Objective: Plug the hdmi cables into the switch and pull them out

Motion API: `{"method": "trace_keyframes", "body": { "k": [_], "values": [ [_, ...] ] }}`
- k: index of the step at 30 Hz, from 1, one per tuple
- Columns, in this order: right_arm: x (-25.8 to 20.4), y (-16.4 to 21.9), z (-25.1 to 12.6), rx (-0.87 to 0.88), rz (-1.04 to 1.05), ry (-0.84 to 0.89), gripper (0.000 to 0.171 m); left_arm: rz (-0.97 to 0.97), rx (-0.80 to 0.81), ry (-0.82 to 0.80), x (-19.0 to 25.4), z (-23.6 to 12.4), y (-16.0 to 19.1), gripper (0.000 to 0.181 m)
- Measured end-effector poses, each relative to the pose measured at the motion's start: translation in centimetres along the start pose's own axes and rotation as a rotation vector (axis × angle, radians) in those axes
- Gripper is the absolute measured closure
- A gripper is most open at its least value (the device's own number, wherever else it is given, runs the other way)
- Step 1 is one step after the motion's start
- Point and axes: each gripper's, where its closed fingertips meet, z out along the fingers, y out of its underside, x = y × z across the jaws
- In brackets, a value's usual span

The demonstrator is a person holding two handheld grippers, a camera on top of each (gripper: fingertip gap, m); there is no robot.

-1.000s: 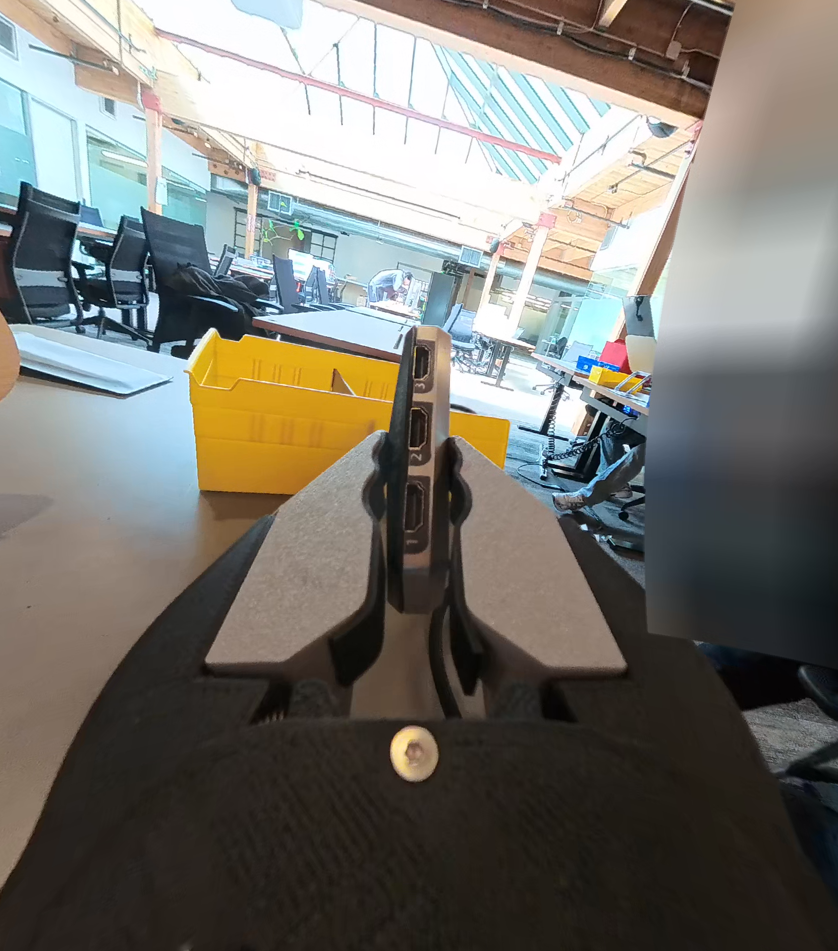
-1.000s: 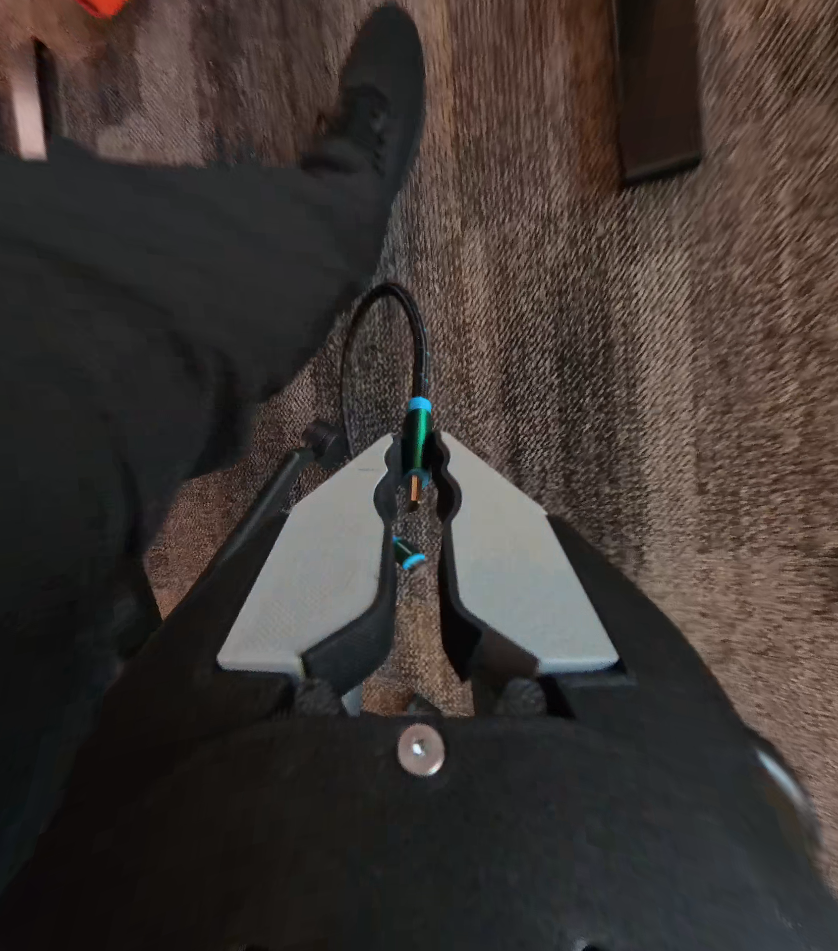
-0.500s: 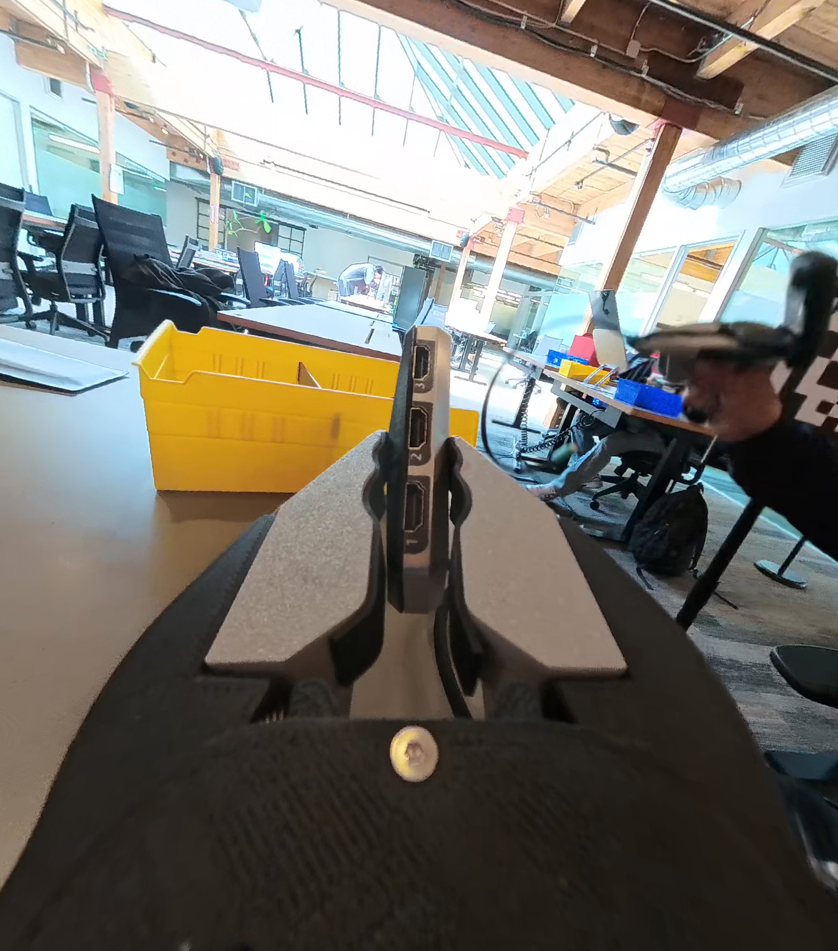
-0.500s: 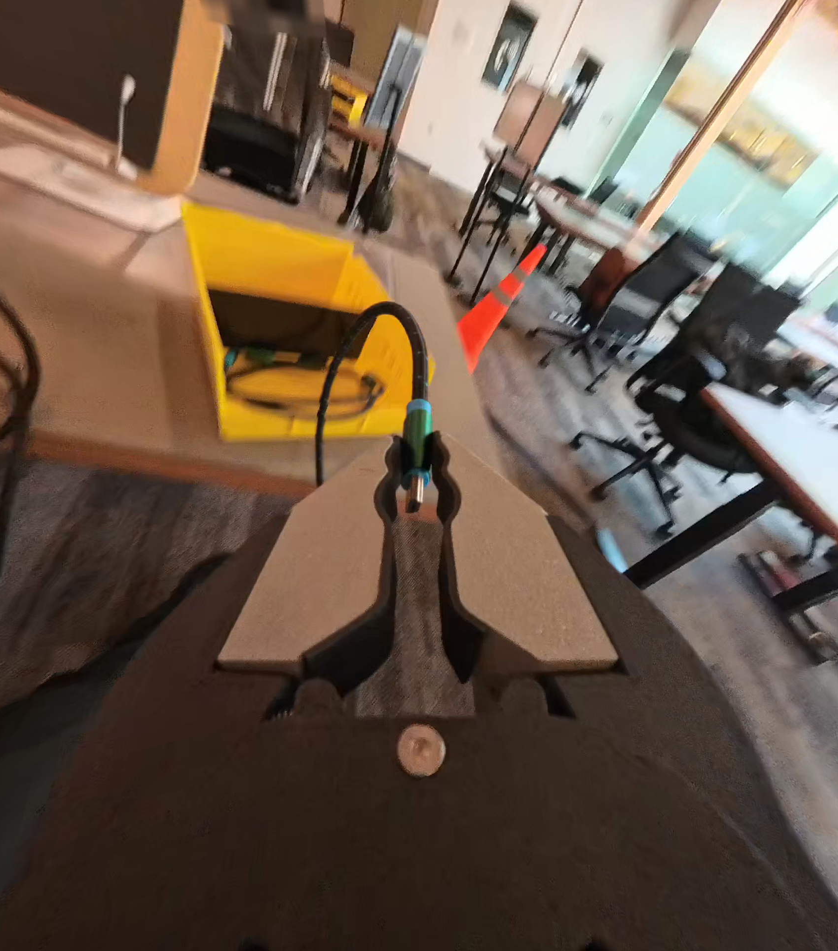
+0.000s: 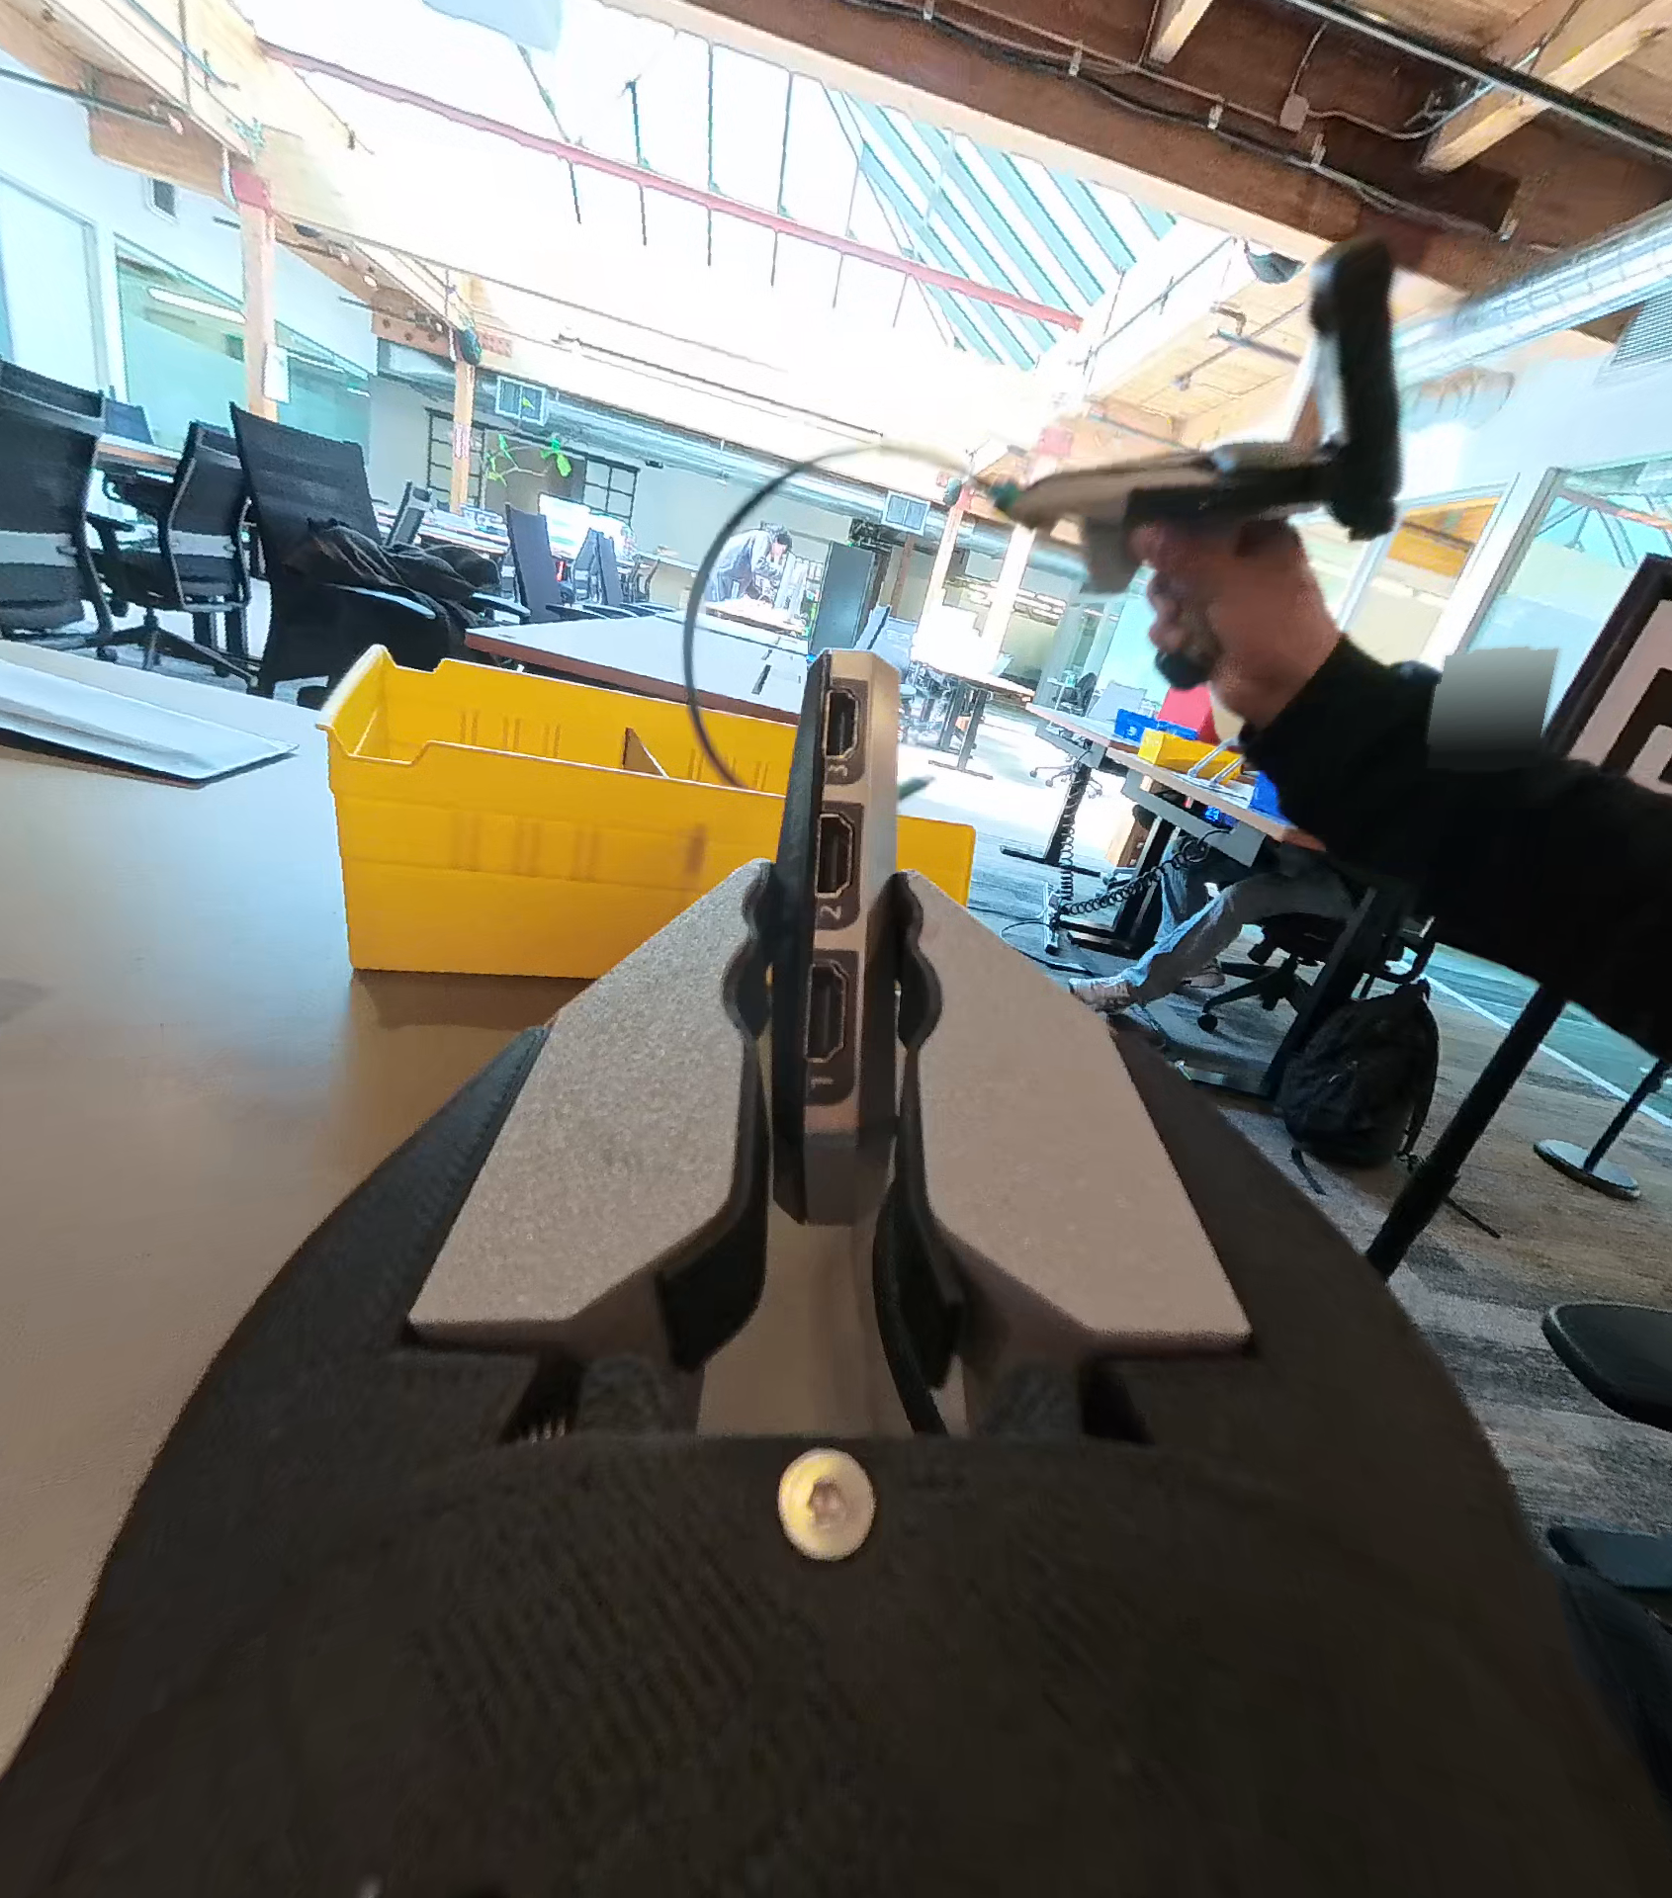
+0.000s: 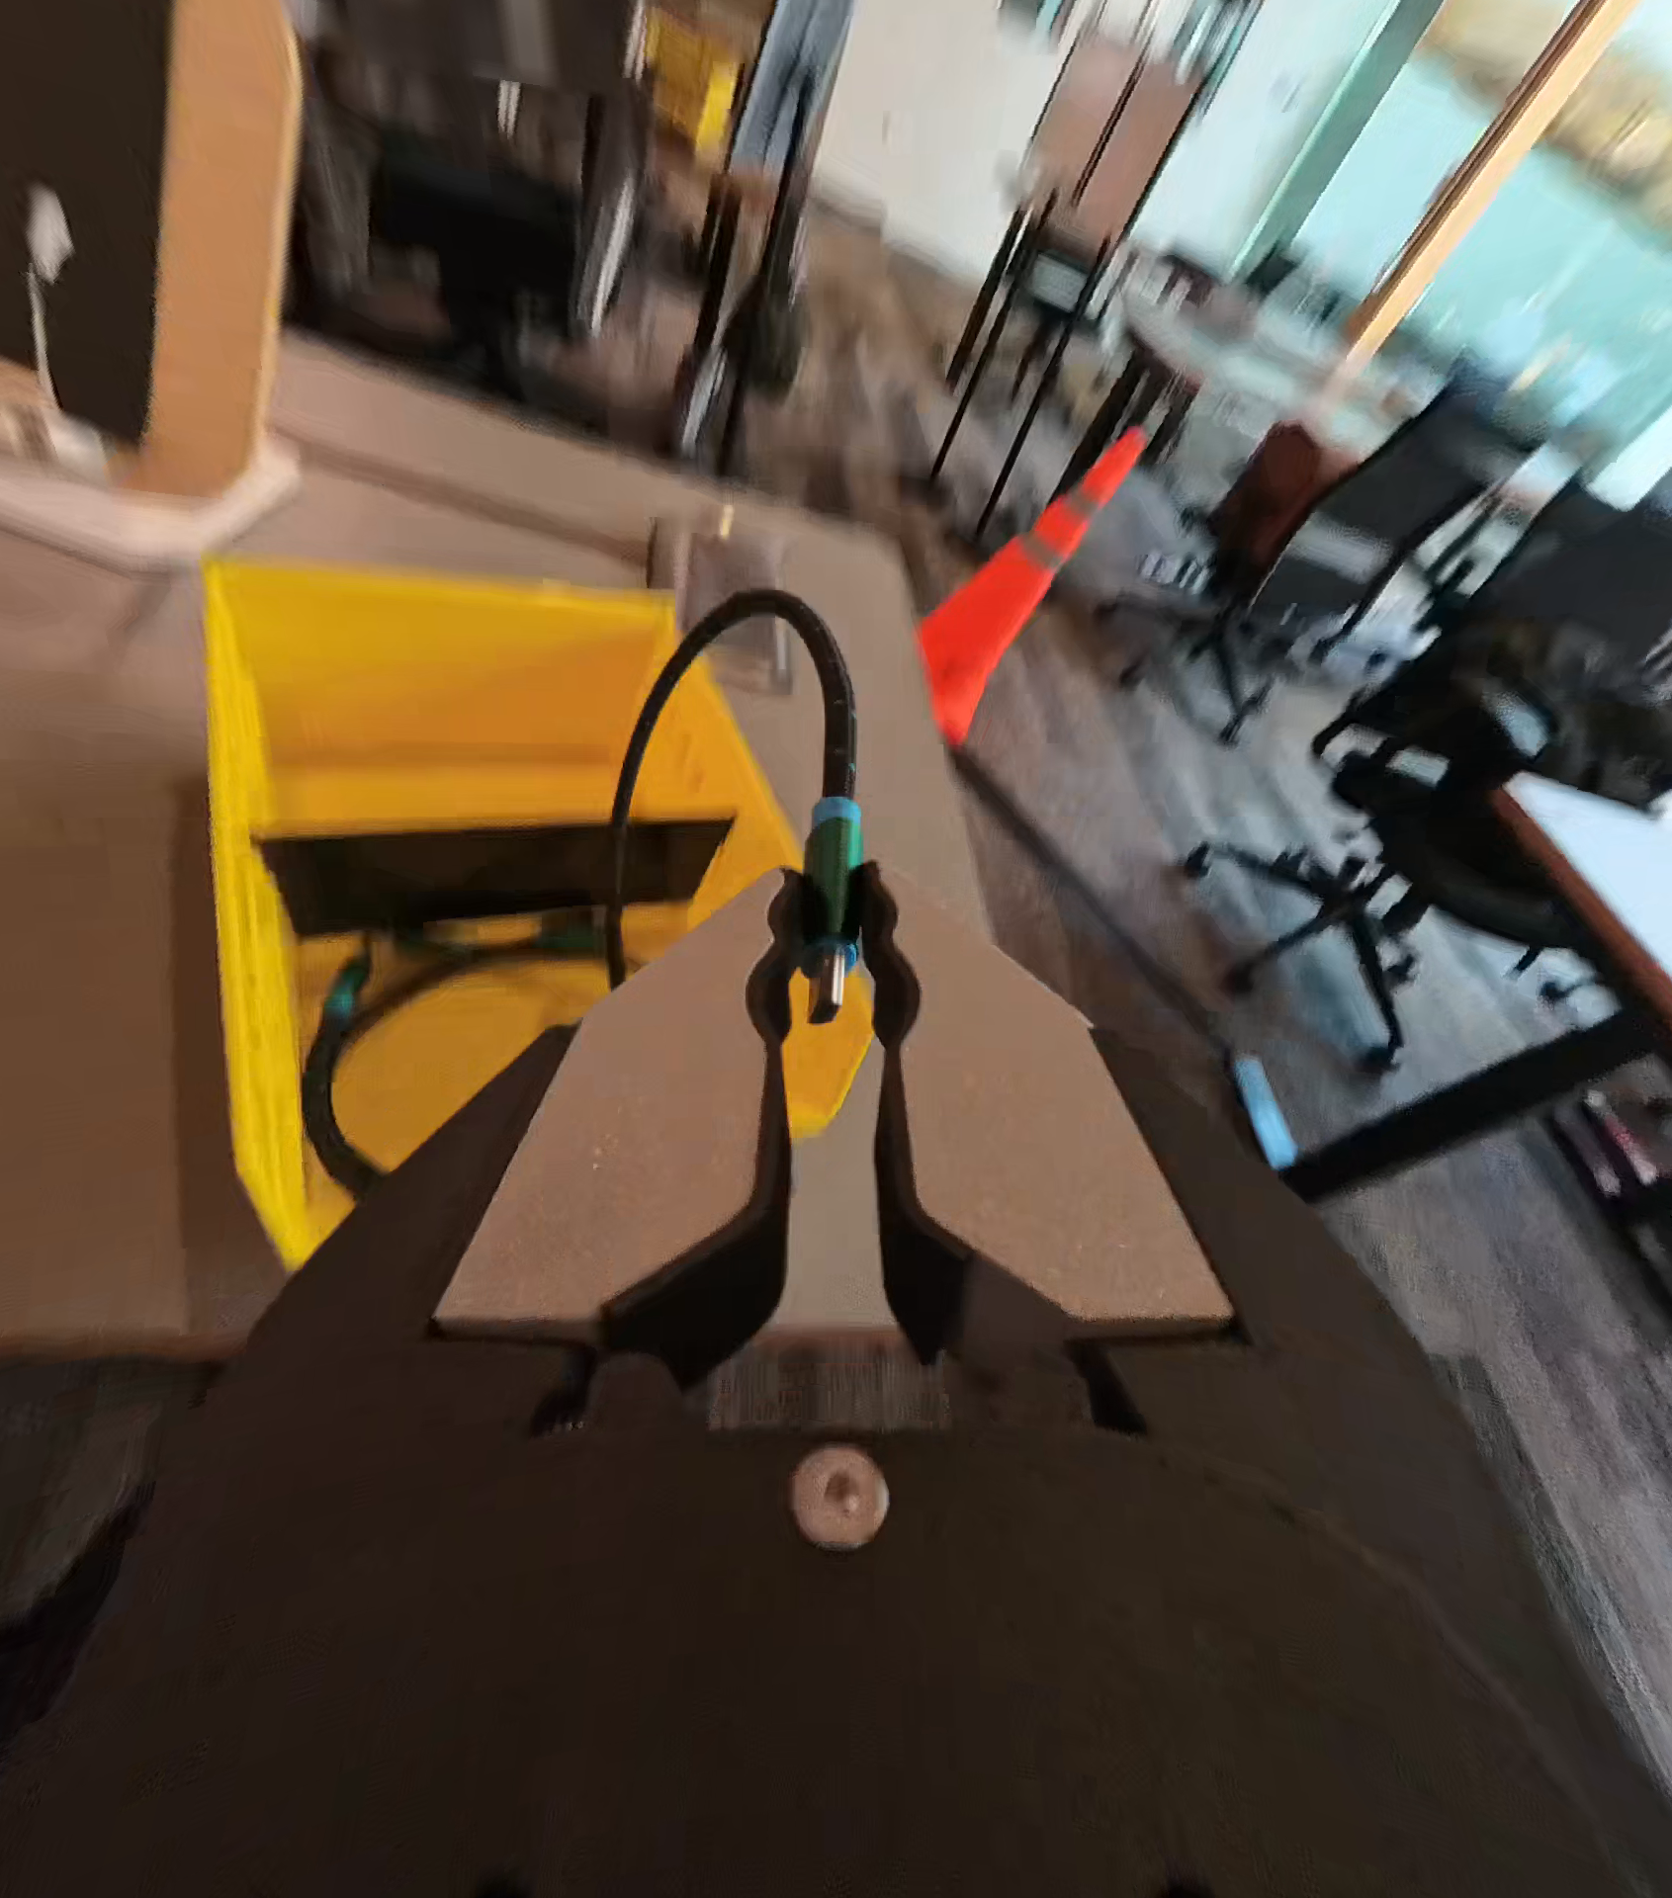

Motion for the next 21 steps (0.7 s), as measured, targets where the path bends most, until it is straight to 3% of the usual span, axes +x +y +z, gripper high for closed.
{"method": "trace_keyframes", "body": {
  "k": [4, 9, 13, 18, 21],
  "values": [
    [-4.0, 7.5, 4.1, -0.394, -0.089, -0.147, 0.162, -0.011, -0.014, 0.002, -0.1, 0.3, 0.2, 0.162],
    [-7.7, 12.6, 7.2, -0.733, -0.130, -0.348, 0.162, -0.010, -0.028, 0.010, -0.1, 0.6, 0.4, 0.162],
    [-7.6, 14.0, 10.1, -0.853, -0.186, -0.331, 0.162, -0.005, -0.038, 0.009, -0.1, 0.6, 0.6, 0.162],
    [-15.6, 14.2, 8.1, -0.919, -0.122, -0.807, 0.158, -0.017, -0.037, 0.004, -0.4, 0.5, 0.7, 0.162],
    [-16.8, 13.0, 7.6, -0.828, -0.256, -0.837, 0.158, -0.022, -0.040, 0.005, -0.4, 0.6, 0.7, 0.162]
  ]
}}
